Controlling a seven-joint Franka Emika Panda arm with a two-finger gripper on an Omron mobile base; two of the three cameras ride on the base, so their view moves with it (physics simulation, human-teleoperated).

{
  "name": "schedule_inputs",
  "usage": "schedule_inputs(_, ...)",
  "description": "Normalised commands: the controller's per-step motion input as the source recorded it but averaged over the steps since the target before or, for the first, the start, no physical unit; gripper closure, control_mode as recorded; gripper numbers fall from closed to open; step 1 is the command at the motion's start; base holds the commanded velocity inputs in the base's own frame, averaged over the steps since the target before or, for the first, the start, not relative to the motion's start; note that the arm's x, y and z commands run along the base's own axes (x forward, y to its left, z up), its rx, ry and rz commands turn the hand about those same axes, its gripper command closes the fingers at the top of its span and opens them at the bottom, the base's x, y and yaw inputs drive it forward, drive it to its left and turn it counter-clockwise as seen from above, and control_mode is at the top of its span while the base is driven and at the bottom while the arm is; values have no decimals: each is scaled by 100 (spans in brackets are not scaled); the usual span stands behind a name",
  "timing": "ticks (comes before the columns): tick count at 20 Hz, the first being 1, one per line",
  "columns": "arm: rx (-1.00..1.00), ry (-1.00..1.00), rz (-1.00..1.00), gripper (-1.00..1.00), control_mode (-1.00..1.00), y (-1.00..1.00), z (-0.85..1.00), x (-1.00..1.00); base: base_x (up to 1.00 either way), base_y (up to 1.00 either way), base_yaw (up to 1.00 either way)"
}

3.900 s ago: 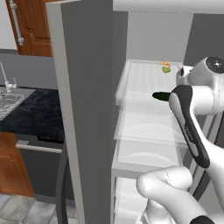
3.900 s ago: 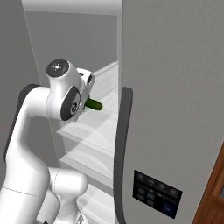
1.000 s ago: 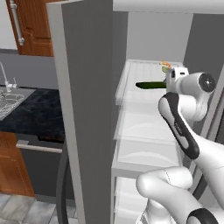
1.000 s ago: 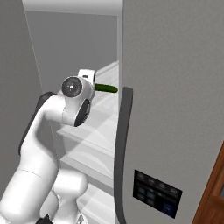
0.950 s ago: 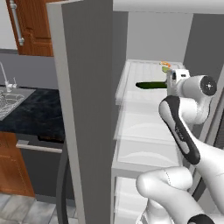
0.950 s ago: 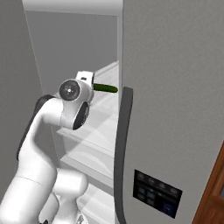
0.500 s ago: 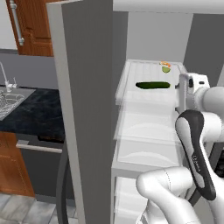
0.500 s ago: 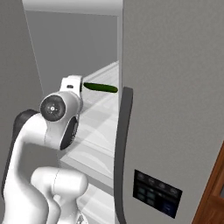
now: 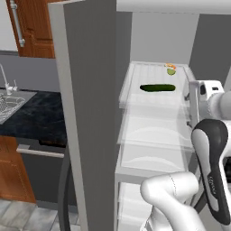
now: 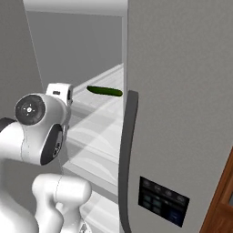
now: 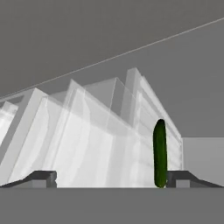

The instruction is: Transport the steak and cucumber to the fridge. Place the steak on the rack containing meat and place the cucumber on the rack containing the vegetable, ensuring meats and vegetables are on different racks.

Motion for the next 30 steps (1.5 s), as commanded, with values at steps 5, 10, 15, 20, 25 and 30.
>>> schedule_inputs(5,0,12,4,-100,-100,0,-2,-32,0,0,0)
schedule_inputs(10,-3,14,0,-100,-100,5,-22,-25,0,0,0)
schedule_inputs(15,-3,12,0,-100,-100,7,-20,-21,0,0,0)
schedule_inputs(20,-3,5,0,-100,100,9,-14,-9,-50,9,0)
schedule_inputs(25,0,0,0,-100,100,0,0,0,-100,6,0)
schedule_inputs(30,0,0,0,-100,100,0,0,0,-100,31,0)
